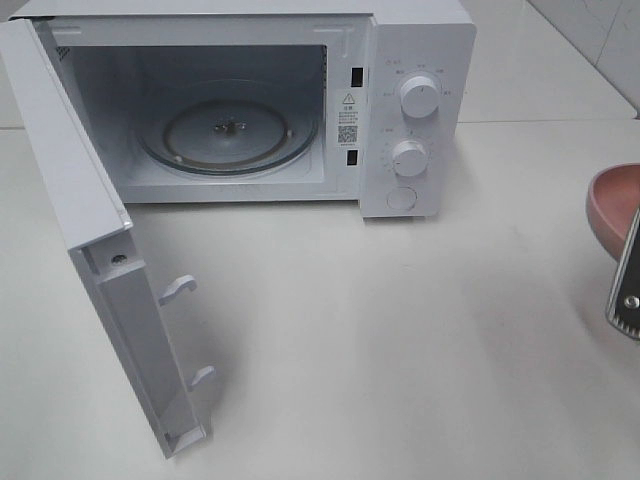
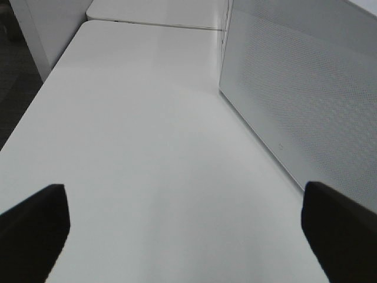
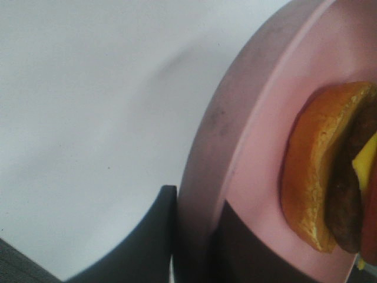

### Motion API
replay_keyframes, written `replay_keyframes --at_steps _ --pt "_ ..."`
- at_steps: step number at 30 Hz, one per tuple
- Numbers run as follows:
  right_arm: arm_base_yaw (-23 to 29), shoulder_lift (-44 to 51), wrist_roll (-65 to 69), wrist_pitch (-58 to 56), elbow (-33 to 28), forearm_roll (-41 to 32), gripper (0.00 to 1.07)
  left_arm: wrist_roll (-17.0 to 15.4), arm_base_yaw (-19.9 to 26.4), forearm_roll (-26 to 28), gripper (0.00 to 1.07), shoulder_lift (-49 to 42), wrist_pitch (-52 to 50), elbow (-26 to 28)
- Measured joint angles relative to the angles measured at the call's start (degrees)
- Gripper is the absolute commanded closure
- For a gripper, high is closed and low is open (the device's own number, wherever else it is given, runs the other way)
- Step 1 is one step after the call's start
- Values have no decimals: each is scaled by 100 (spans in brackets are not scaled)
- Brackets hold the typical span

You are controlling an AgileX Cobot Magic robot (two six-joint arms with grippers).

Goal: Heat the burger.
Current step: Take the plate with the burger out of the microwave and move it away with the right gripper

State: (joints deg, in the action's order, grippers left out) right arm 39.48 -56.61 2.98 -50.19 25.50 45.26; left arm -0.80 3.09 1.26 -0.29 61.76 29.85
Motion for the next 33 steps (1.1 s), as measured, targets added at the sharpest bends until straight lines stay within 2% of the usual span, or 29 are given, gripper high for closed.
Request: replay_keyframes --at_steps 8,10,16,21,33 --pt "0 -498 1255 -418 258 74 107 0 0 0 6 0 0 0" --pt "0 -877 1977 -642 378 92 107 0 0 0 6 0 0 0" --pt "0 -1266 2653 -831 470 97 107 0 0 0 6 0 0 0" --pt "0 -1874 3873 -922 699 97 107 0 0 0 6 0 0 0" --pt "0 -2911 5111 -808 733 155 107 0 0 0 6 0 0 0"
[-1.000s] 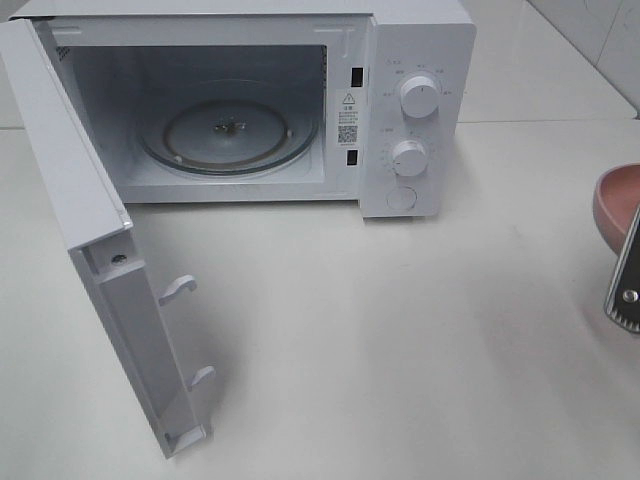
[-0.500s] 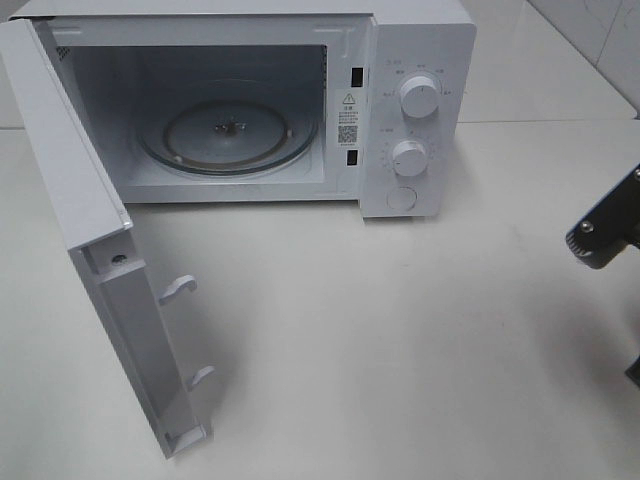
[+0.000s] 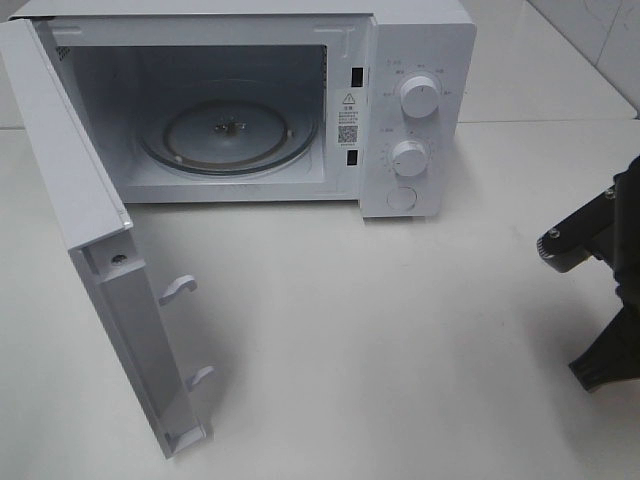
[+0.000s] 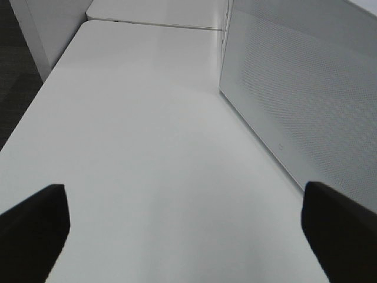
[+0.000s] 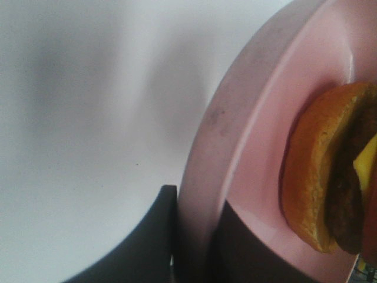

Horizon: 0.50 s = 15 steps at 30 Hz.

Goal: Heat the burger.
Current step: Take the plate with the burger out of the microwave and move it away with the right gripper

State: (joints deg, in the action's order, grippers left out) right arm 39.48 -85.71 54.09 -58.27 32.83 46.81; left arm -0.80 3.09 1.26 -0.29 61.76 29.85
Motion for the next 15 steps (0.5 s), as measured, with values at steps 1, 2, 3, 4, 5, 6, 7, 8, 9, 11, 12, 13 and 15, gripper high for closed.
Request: replay_keyframes --at_steps 1,2,3,4,5,6,7,8,9,11,12,13,15 --pt "0 0 0 0 0 0 107 0 0 0 6 0 0 0" --pt "0 -92 132 46 0 23 107 0 0 0 6 0 0 0" --pt "0 -286 350 132 6 63 106 0 0 0 6 0 0 0" --pt "0 -286 350 132 6 63 106 0 0 0 6 0 0 0" --pt "0 -390 458 172 6 92 106 0 0 0 6 0 0 0" --pt "0 -602 625 258 11 166 106 0 0 0 6 0 0 0" --pt "0 -602 625 258 11 166 106 0 0 0 6 0 0 0" --pt "0 -773 756 321 11 246 106 0 0 0 6 0 0 0" --pt "0 -773 756 321 11 246 106 0 0 0 6 0 0 0" --pt "0 -1083 928 458 11 344 105 0 0 0 6 0 0 0" --pt "0 -1083 928 458 11 344 105 0 0 0 6 0 0 0" --pt "0 -1255 1060 579 17 413 104 0 0 0 6 0 0 0" --pt "0 -1341 1134 636 23 464 104 0 0 0 6 0 0 0"
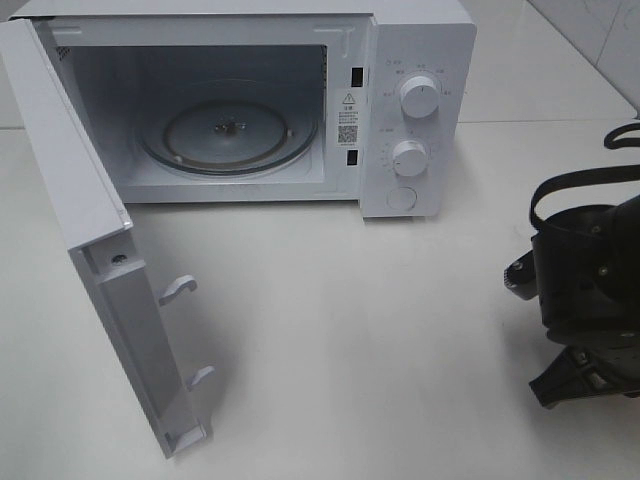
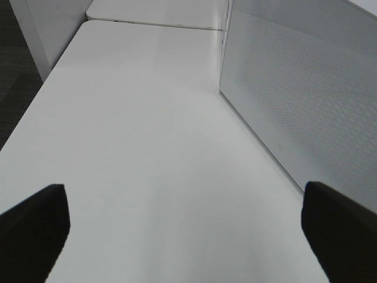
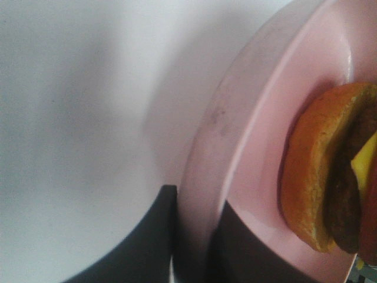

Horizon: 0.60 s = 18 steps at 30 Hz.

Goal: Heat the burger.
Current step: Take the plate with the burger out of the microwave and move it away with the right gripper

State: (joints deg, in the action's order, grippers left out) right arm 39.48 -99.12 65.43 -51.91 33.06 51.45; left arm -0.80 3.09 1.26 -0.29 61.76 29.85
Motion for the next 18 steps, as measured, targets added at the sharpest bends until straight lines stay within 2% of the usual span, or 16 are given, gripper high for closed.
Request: replay_keyframes --at_steps 7,9,10,11,12,14,15,16,18 --pt "0 -407 304 361 0 246 100 0 0 0 6 0 0 0" --pt "0 -447 384 527 6 275 93 0 0 0 6 0 0 0" --pt "0 -447 384 527 6 275 93 0 0 0 6 0 0 0" --pt "0 -447 395 516 6 304 87 0 0 0 6 0 0 0" --pt "0 -447 395 516 6 304 87 0 0 0 6 0 0 0" --pt "0 -447 395 458 6 372 75 0 0 0 6 0 0 0" --pt "0 -447 395 458 6 372 75 0 0 0 6 0 0 0" --pt "0 -447 395 453 6 378 68 0 0 0 6 0 0 0" --pt "0 -435 395 441 17 355 65 0 0 0 6 0 0 0"
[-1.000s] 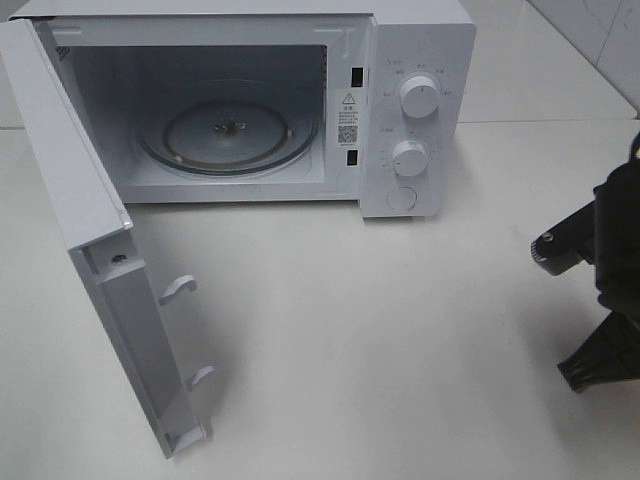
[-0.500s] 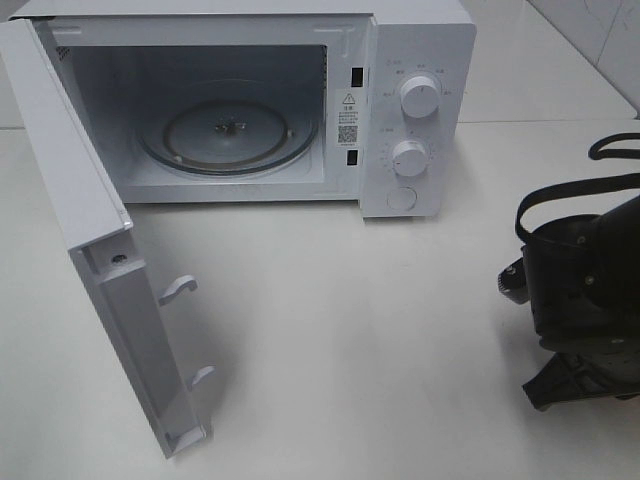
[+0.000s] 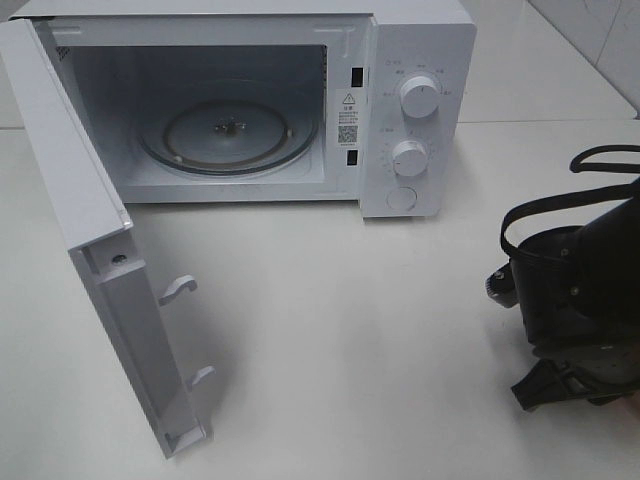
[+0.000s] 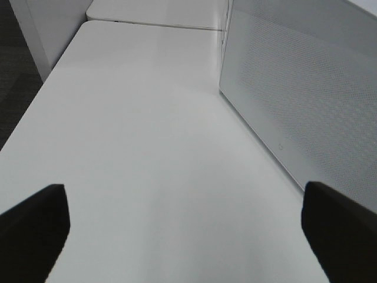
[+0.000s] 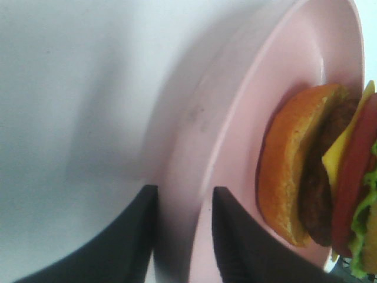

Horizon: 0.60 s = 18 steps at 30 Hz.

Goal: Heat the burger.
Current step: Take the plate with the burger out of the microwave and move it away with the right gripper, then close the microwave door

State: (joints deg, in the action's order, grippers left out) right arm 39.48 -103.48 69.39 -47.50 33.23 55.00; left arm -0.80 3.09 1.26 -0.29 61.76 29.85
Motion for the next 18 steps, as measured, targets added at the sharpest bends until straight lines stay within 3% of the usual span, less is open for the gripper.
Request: replay_keyframes --at_steps 11,13,16,18 --pt "0 1283 -705 143 17 -716 60 0 0 0 6 0 0 0" --pt "0 2097 -1467 401 17 -1226 53 0 0 0 6 0 0 0" --pt "0 2269 -1707 481 17 -1352 50 0 0 0 6 0 0 0" --pt "0 3014 -2607 705 17 -2068 40 0 0 0 6 0 0 0"
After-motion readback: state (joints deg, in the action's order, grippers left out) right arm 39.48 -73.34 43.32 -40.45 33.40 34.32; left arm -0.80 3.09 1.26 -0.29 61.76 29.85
